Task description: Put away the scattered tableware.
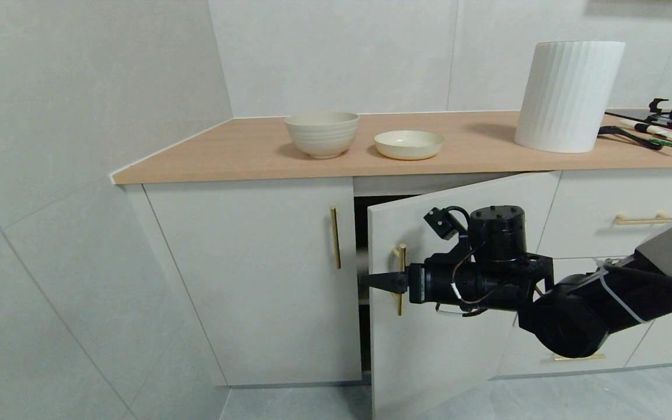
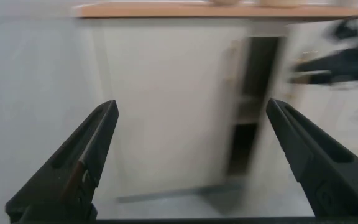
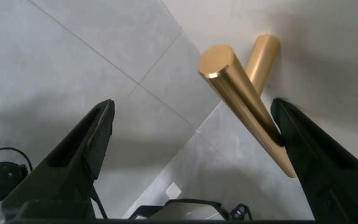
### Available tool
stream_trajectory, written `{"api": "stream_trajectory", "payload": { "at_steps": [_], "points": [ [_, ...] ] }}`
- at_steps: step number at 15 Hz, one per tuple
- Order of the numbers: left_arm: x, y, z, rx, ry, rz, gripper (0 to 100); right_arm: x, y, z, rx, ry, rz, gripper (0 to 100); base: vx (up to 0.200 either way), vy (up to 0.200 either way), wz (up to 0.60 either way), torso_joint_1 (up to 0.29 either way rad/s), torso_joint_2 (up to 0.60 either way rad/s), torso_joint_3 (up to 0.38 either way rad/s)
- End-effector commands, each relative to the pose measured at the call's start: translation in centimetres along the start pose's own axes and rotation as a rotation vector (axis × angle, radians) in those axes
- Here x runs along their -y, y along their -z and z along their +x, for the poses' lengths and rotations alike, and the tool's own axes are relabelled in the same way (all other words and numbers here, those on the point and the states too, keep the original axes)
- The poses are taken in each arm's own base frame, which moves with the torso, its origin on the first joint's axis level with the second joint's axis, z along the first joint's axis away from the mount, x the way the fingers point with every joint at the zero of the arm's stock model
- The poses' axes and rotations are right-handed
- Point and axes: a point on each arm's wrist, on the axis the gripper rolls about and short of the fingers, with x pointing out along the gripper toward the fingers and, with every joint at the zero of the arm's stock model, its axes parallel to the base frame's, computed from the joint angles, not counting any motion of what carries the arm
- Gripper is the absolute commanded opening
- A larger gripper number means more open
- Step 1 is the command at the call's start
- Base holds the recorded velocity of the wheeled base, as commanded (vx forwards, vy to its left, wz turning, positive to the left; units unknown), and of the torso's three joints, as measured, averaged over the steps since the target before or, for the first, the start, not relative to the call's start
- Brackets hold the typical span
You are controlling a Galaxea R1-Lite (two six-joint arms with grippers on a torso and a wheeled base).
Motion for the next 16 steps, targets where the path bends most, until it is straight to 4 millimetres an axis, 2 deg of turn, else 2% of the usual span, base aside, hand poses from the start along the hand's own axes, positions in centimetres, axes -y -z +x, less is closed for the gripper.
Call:
{"api": "stream_trajectory", "payload": {
  "at_steps": [1, 3, 5, 6, 7, 8, 9, 10, 11, 13, 14, 16],
  "points": [
    [-0.1, -6.7, 5.6, -0.277, 0.193, -0.122, 100, -0.2, -0.1, -0.1, 0.003, -0.007, -0.004, 100, 0.0, 0.0, 0.0, 0.0, 0.0, 0.0],
    [0.0, -7.9, 12.5, -0.359, 0.237, -0.131, 100, -0.9, -0.2, -0.3, 0.008, -0.015, -0.013, 100, 0.0, 0.0, 0.0, 0.0, 0.0, 0.0],
    [0.1, -7.1, 19.8, -0.394, 0.328, -0.154, 100, -1.3, 0.0, -0.5, 0.003, -0.022, -0.015, 100, 0.0, 0.0, 0.0, 0.0, 0.0, 0.0],
    [0.0, -6.6, 21.4, -0.41, 0.353, -0.164, 100, -1.3, 0.0, -0.5, 0.003, -0.022, -0.015, 100, 0.0, 0.0, 0.0, 0.0, 0.0, 0.0],
    [0.0, -3.7, 25.9, -0.49, 0.41, -0.204, 100, -1.4, -0.1, -0.6, 0.004, -0.024, -0.016, 100, 0.0, 0.0, 0.0, 0.0, 0.0, 0.0],
    [-0.1, -1.3, 28.2, -0.558, 0.424, -0.24, 100, -1.5, -0.1, -0.7, 0.007, -0.024, -0.017, 100, 0.0, 0.0, 0.0, 0.0, 0.0, 0.0],
    [0.1, 1.4, 30.1, -0.634, 0.431, -0.275, 100, -1.6, -0.2, -0.7, 0.009, -0.026, -0.019, 100, 0.0, 0.0, 0.0, 0.0, 0.0, 0.0],
    [0.3, 3.9, 31.1, -0.689, 0.429, -0.3, 100, -1.8, -0.2, -0.9, 0.01, -0.029, -0.021, 100, 0.0, 0.0, 0.0, 0.0, 0.0, 0.0],
    [0.6, 6.5, 31.8, -0.721, 0.437, -0.313, 100, -2.2, -0.1, -0.9, 0.007, -0.039, -0.025, 100, 0.0, 0.0, 0.0, 0.0, 0.0, 0.0],
    [2.0, 10.5, 32.9, -0.734, 0.472, -0.328, 100, -2.8, 0.1, -1.0, 0.001, -0.049, -0.028, 100, 0.0, 0.0, 0.0, 0.0, 0.0, 0.0],
    [2.4, 11.8, 33.3, -0.731, 0.477, -0.329, 100, -3.2, 0.1, -1.0, 0.003, -0.06, -0.034, 100, 0.0, 0.0, 0.0, 0.0, 0.0, 0.0],
    [3.6, 13.0, 33.7, -0.741, 0.497, -0.318, 100, -3.1, 0.2, -1.0, 0.013, -0.065, -0.04, 100, 0.0, 0.0, 0.0, 0.0, 0.0, 0.0]
  ]
}}
